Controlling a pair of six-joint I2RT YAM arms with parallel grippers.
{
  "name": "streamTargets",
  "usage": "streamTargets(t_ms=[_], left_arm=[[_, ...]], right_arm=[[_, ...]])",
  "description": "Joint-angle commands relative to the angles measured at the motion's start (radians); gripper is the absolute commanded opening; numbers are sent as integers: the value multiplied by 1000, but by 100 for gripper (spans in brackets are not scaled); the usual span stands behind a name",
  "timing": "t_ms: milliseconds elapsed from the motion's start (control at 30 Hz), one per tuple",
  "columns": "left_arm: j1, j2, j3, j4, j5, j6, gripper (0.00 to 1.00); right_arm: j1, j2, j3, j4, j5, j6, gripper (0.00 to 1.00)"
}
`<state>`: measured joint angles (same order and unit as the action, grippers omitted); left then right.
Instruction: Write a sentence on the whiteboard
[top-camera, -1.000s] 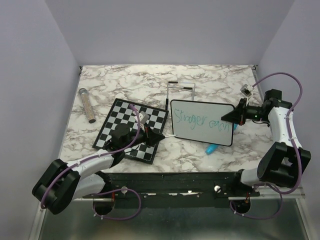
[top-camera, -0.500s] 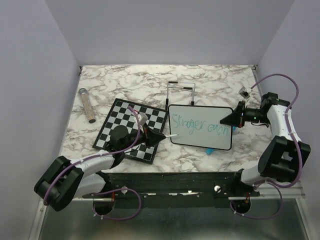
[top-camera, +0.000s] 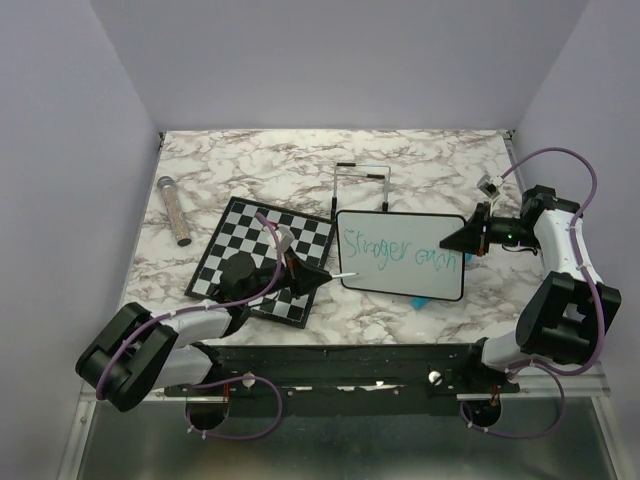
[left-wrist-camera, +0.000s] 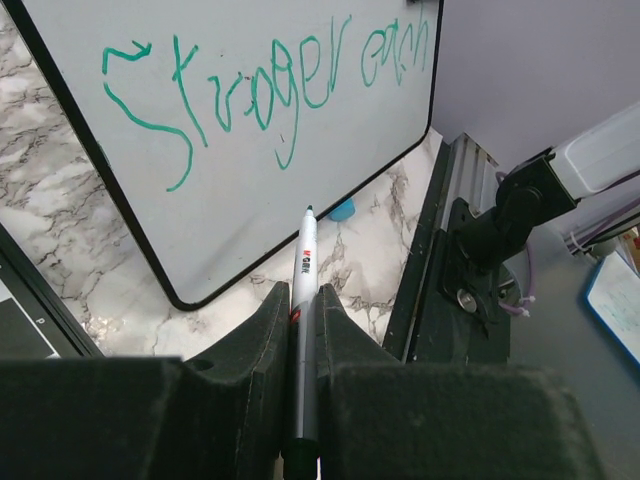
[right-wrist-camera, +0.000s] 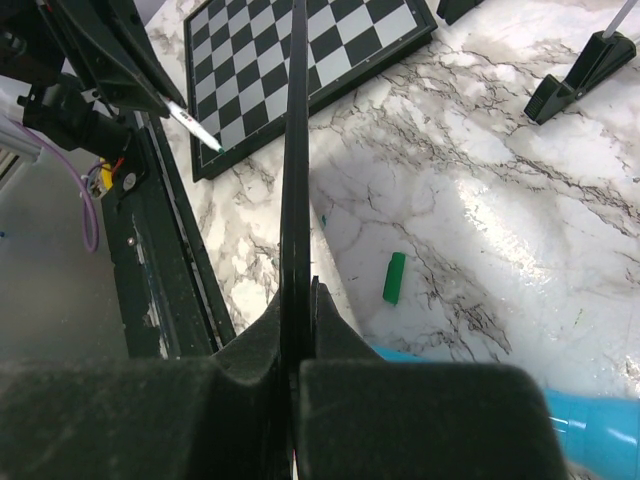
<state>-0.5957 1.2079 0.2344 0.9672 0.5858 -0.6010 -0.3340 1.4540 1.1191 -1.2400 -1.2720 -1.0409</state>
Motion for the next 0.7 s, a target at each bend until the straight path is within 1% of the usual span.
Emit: streamTargets(t_ms=[0, 667], left_arm=[[7, 30, -14, 113, 46, -20, 0], [11, 36, -21, 143, 60, -31, 0]], right_arm=[[-2, 2, 18, -12, -21, -25, 1], [-2, 6, 18, -10, -17, -27, 1]])
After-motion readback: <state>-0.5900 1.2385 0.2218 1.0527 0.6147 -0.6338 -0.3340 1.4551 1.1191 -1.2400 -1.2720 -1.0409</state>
